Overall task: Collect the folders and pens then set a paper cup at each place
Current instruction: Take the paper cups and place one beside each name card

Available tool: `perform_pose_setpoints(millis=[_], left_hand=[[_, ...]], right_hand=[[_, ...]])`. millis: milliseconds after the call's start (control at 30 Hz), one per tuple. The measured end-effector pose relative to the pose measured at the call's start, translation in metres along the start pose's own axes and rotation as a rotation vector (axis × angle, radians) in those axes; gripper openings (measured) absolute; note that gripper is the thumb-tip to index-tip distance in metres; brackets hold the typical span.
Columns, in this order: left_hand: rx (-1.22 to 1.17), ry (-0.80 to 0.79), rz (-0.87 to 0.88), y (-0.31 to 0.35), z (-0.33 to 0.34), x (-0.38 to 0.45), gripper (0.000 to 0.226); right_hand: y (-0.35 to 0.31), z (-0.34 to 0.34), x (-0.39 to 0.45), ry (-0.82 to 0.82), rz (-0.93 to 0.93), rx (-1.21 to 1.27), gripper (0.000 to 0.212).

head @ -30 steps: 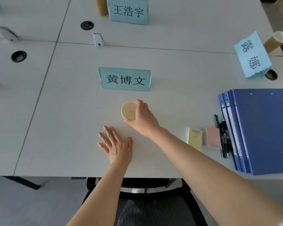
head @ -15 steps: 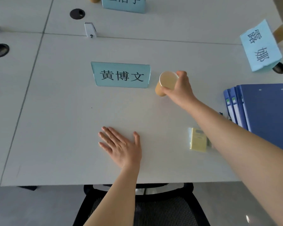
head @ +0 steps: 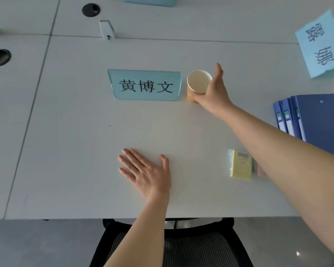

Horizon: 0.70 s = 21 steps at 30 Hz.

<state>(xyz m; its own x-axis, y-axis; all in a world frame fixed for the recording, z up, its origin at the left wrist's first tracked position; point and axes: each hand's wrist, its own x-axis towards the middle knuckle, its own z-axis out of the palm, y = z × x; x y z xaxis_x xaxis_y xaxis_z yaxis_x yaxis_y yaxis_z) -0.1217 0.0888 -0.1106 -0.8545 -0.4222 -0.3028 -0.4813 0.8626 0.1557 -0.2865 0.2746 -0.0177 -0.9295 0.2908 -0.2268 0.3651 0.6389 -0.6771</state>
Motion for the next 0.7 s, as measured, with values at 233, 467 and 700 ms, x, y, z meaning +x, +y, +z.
perform_pose_setpoints(millis=[233, 467, 700], left_hand=[[0.013, -0.094, 0.012, 0.002, -0.01, 0.001, 0.091], [-0.021, -0.347, 0.035, 0.005, -0.056, 0.002, 0.083], [-0.341, -0.387, 0.259, 0.026, -0.079, -0.093, 0.052]], right_hand=[[0.037, -0.014, -0.055, 0.0, 0.072, -0.091, 0.082], [0.067, -0.032, -0.157, 0.022, 0.062, -0.052, 0.058], [0.1, -0.078, -0.26, 0.06, 0.016, 0.041, 0.049]])
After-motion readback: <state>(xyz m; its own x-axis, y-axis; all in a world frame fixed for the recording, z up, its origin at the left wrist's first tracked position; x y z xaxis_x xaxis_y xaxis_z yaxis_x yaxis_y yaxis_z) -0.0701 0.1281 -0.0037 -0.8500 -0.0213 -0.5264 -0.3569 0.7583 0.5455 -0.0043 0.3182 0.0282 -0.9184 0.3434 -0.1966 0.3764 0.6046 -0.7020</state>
